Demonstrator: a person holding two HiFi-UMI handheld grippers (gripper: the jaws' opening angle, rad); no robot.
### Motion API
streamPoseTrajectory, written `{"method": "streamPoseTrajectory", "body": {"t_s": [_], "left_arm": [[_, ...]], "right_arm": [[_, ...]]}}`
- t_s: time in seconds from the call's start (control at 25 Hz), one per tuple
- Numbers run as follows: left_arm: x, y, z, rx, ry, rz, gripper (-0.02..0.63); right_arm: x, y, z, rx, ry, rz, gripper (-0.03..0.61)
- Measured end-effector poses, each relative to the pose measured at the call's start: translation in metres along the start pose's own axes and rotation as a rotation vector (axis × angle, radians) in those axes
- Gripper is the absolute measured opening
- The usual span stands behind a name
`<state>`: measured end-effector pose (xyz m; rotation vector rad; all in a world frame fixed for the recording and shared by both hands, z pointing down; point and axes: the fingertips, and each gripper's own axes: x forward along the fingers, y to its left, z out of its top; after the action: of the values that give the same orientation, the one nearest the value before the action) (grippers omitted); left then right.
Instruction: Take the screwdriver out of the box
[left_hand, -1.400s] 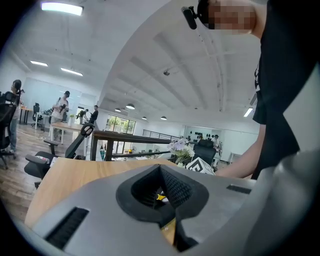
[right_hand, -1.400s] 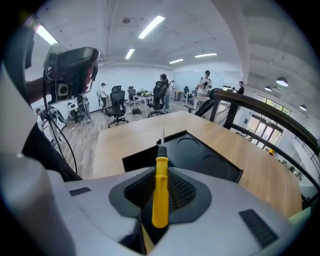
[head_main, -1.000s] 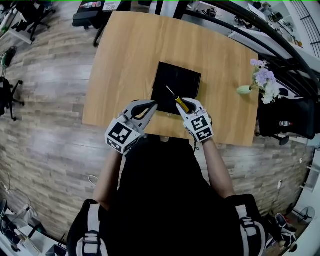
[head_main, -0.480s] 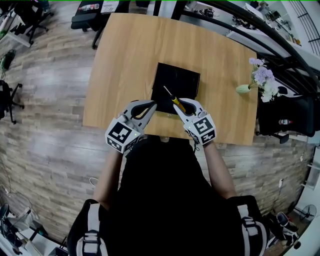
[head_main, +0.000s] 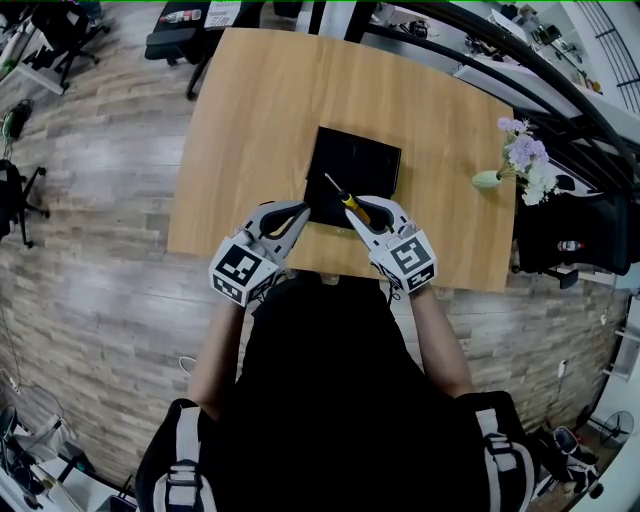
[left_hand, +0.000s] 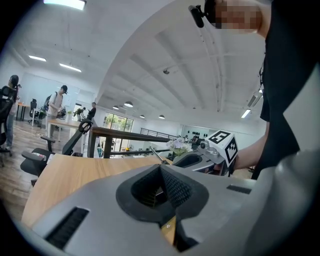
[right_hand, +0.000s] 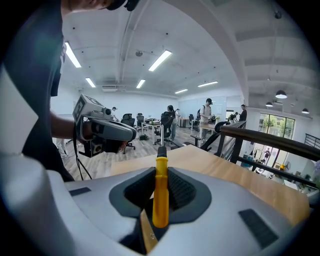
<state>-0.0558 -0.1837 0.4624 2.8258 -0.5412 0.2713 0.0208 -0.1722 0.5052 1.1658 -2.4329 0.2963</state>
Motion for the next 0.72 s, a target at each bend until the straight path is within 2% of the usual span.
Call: {"method": "streamPoseTrajectory", "body": {"t_s": [0.72], "left_arm": [[-0.0084,-0.0045,-0.0022,-0.017,-0.008,0.028,0.021]], "right_arm": [[-0.0066,0.0057,0.0042,-0.007,-0.002,0.021,0.087]]}}
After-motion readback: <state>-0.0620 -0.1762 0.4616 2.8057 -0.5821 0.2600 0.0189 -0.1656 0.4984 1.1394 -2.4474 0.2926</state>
